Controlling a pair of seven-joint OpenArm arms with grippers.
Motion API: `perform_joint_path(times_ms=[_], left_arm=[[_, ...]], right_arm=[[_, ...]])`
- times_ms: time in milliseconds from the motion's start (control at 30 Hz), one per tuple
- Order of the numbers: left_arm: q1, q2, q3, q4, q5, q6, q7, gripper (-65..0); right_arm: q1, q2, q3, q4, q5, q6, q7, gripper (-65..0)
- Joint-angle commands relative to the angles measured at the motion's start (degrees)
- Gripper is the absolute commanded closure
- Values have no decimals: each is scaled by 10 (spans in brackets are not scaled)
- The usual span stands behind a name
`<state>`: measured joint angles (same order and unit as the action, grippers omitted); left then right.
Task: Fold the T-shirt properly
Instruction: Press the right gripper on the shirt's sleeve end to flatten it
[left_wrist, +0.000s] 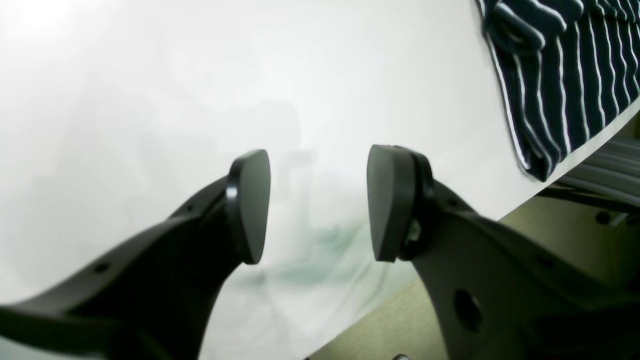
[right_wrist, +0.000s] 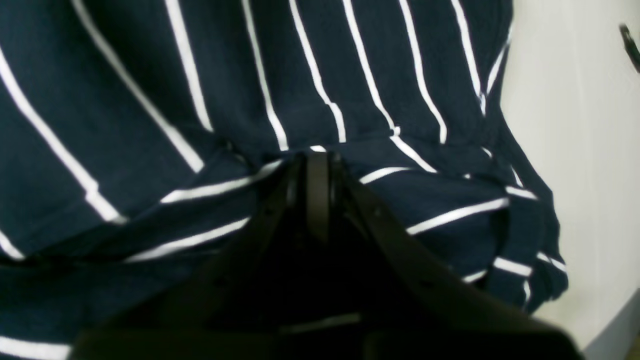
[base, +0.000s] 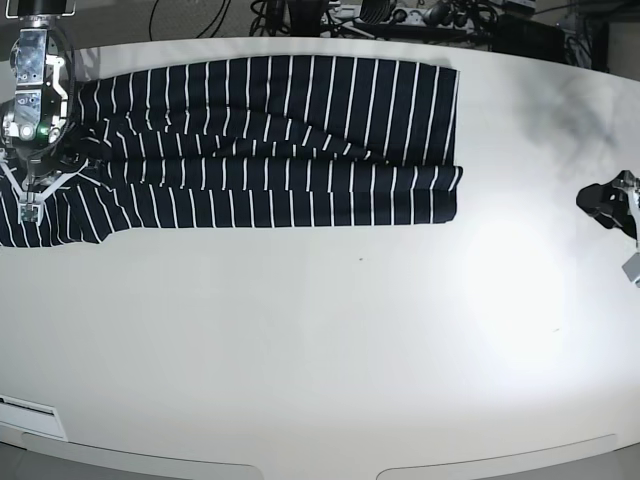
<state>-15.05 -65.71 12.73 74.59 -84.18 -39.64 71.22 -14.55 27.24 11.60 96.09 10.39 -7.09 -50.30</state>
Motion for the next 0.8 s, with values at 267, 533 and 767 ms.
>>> perform_joint_path(times_ms=[267, 533, 767], left_arm=[[-9, 14, -7, 3, -8, -4, 8, -330], [-9, 14, -7, 3, -8, -4, 12, -330], [-9, 14, -7, 3, -8, -4, 12, -330]], right_arm=[[68, -10, 84, 40, 11, 48, 1, 0], [56, -10, 151, 104, 291, 310, -100, 0], [-3, -10, 150, 67, 314, 364, -100, 0]])
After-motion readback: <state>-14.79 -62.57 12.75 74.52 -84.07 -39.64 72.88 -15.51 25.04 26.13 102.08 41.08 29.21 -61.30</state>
